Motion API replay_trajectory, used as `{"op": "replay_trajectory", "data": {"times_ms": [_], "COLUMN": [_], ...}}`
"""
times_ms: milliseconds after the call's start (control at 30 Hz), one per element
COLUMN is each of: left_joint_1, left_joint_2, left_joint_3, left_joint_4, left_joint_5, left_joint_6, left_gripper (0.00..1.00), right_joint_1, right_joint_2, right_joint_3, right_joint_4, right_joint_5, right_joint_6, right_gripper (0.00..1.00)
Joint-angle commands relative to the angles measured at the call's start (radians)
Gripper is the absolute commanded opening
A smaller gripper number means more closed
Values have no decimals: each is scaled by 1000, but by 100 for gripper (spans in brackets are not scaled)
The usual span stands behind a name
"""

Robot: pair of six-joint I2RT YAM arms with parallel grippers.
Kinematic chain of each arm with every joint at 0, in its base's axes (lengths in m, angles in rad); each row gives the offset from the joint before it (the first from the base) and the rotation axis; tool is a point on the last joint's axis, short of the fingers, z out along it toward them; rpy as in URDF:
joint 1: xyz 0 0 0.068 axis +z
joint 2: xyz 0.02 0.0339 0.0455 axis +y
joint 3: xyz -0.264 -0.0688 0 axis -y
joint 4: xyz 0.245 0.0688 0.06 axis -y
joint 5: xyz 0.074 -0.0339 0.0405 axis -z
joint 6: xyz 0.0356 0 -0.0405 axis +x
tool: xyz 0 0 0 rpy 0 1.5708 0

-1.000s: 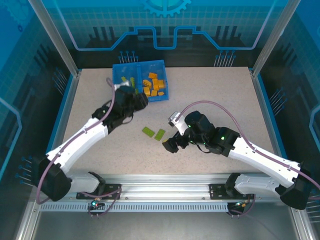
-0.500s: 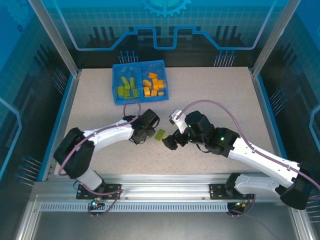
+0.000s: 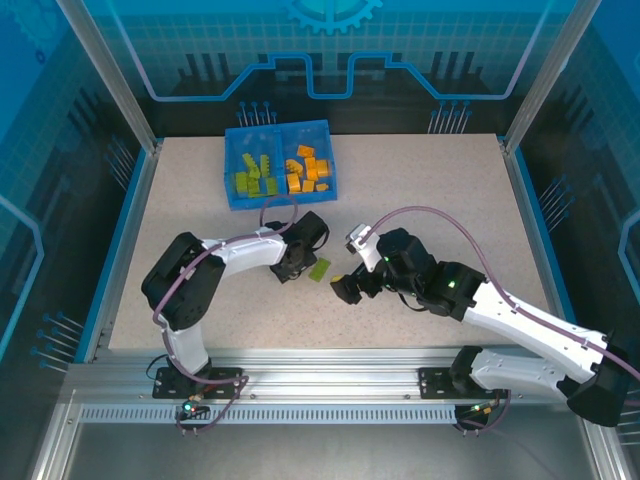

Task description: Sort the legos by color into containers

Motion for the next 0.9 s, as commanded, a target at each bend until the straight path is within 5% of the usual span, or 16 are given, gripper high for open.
{"op": "replay_trajectory", "data": {"times_ms": [0, 633, 867], "left_joint_1": [12, 50, 50], "left_joint_2": [5, -154, -297], "left_joint_3": [-23, -179, -153], "left_joint_4": [6, 112, 132], "left_joint_5": [25, 80, 97], "left_joint_6": [16, 84, 228], "left_gripper": [54, 16, 8], "right_joint_1": [-10, -12, -5], "right_joint_2": [-15, 36, 68], "right_joint_3": [-10, 30, 31], "right_joint_4": [5, -8, -3], "right_joint_5": [7, -58, -216], "right_joint_6": [15, 11, -27], "right_gripper": [100, 100, 100]}}
